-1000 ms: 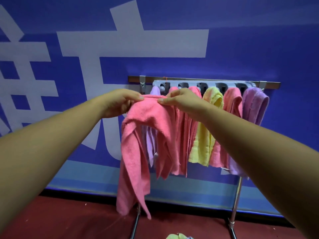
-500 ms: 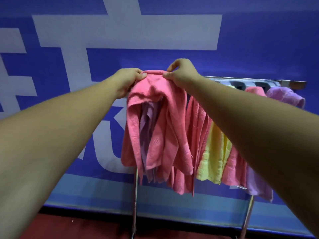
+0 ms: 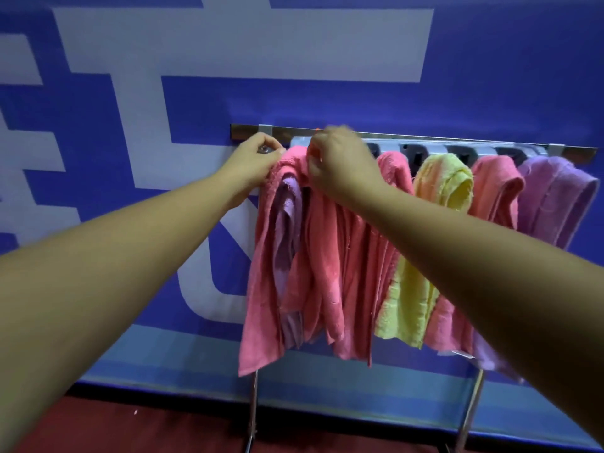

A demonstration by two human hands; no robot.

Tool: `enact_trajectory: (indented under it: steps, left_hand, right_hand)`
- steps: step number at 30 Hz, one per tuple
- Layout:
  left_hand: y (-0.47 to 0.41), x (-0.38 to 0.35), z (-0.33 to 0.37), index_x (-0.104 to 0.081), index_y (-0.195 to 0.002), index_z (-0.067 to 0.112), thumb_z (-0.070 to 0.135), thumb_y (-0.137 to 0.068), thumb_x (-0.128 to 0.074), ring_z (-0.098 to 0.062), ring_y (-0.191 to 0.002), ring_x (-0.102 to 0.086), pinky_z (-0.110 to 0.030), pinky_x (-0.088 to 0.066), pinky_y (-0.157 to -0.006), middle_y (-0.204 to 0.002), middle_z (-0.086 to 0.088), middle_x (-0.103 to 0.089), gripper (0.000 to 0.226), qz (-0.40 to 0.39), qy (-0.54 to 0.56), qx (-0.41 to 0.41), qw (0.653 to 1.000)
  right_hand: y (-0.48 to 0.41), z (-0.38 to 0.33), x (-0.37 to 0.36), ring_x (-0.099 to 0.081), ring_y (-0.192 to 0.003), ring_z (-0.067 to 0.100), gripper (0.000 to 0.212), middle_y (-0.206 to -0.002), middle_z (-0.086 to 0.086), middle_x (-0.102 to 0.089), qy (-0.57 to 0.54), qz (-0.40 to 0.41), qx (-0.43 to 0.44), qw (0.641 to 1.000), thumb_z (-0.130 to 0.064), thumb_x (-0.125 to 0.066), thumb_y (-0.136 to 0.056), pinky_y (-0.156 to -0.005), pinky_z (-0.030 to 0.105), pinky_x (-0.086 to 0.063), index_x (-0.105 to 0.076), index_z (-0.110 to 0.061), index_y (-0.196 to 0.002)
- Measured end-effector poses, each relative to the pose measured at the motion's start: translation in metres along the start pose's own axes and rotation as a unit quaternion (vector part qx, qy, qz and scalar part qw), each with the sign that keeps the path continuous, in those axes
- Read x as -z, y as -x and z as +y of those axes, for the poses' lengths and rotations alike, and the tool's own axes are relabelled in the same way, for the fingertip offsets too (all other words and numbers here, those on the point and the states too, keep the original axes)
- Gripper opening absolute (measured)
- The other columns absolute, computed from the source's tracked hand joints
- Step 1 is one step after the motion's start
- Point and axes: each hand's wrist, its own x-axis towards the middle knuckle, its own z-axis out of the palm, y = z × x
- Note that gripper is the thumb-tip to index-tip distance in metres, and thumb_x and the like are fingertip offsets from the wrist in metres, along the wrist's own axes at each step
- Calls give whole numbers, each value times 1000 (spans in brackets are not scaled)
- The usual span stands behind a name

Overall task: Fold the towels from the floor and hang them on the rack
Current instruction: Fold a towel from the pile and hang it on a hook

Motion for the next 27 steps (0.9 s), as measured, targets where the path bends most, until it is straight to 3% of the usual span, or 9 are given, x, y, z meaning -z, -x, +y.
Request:
enact_trajectory:
  steps: [3,5,7,9,11,14,19,24,27]
  left_hand:
    - [17,2,1,-62,-106,29,35,-99,-55,-9,-83,-61,-22,-45,-64,-101,4,-66,12,-80,47,19,995]
    - [27,4,-6,-60,-119,30,33,-99,-57,-7,-95,-66,-21,-50,-71,-115,6,-69,21,-116,66,25,991]
    - [38,9,-13,-57,-129,32,24,-97,-60,-6,-103,-66,-23,-53,-78,-119,8,-69,32,-136,51,15,989]
    - [44,13,-22,-53,-135,33,16,-93,-64,-7,-105,-65,-26,-53,-83,-120,7,-68,46,-142,3,-7,990]
    - [49,15,-27,-53,-137,30,16,-84,-65,-11,-110,-65,-30,-52,-92,-121,5,-68,56,-119,-56,-41,990]
    - [55,16,-30,-54,-138,33,17,-73,-53,-14,-109,-64,-31,-51,-90,-120,10,-68,67,-79,-177,-79,978]
    - [67,3,-50,-52,-136,27,12,-85,-60,-15,-97,-60,-22,-38,-73,-108,6,-66,54,-44,-268,-57,961]
    - [76,5,-75,-56,-130,24,0,-84,-45,-39,-87,-61,-34,-42,-66,-94,-19,-66,53,45,-364,-63,928]
    - [91,0,-89,-55,-121,17,4,-83,-48,-40,-94,-63,-37,-50,-75,-100,-21,-68,41,-35,-370,-8,928]
  right_hand:
    - [18,-18,1,-53,-79,31,17,-78,10,-60,-191,-91,-116,970,-19,-50,-90,-67,32,-36,-55,-10,-77]
    - [33,-26,-5,-56,-78,22,14,-88,7,-63,-327,-136,-182,917,-22,-59,-91,-67,30,-39,-63,-10,-98]
    - [46,-30,-19,-59,-76,13,20,-90,3,-66,-444,-122,-220,860,-17,-64,-86,-72,28,-46,-65,-12,-105]
    - [55,-28,-31,-63,-77,21,23,-87,7,-69,-505,-100,-258,818,-15,-61,-76,-76,35,-51,-67,-13,-98]
    - [61,-22,-41,-67,-89,26,35,-98,11,-73,-492,-73,-238,834,-5,-56,-75,-87,40,-56,-69,-10,-107]
    - [72,-16,-49,-58,-103,10,56,-121,6,-70,-370,-36,-146,917,6,-46,-79,-94,22,-44,-63,-13,-129]
    - [85,-14,-73,-65,-110,16,47,-119,4,-70,-426,-79,-174,884,-10,-65,-79,-101,36,-49,-61,-12,-126]
    - [106,-14,-75,-62,-99,42,33,-107,25,-66,-316,16,-253,914,3,-49,-82,-76,36,-41,-55,-4,-114]
    - [118,-21,-85,-62,-108,39,45,-117,20,-67,-355,-69,-247,899,-2,-52,-83,-82,33,-45,-53,-9,-127]
